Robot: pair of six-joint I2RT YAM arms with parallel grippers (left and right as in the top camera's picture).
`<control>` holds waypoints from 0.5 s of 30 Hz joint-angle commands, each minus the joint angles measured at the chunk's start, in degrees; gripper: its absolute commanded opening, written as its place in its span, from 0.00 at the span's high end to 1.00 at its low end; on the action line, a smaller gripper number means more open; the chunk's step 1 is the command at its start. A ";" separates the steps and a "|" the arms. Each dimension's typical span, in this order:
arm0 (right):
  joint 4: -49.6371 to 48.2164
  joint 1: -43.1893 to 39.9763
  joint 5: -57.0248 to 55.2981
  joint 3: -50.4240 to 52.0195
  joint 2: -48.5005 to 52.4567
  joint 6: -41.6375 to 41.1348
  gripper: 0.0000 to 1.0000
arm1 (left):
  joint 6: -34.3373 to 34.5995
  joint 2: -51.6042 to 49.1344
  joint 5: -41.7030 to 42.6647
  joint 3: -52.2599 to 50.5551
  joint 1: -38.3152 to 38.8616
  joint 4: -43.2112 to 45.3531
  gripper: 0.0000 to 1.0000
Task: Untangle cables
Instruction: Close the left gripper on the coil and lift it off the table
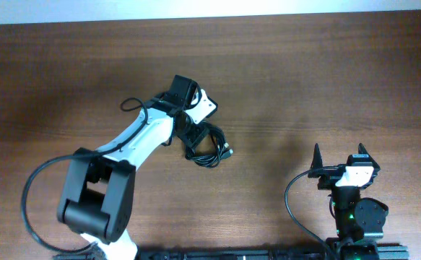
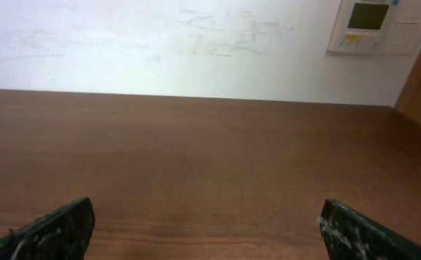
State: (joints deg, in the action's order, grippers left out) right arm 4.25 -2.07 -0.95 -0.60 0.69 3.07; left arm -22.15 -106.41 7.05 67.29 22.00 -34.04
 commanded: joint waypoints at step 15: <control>0.39 -0.22 0.44 0.28 -0.33 0.11 0.01 | 17.22 -2.86 0.61 1.18 -0.04 -0.20 1.00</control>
State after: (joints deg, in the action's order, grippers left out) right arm 4.25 -2.07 -0.95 -0.60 0.69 3.05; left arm -19.27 -108.88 7.22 67.31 22.00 -33.39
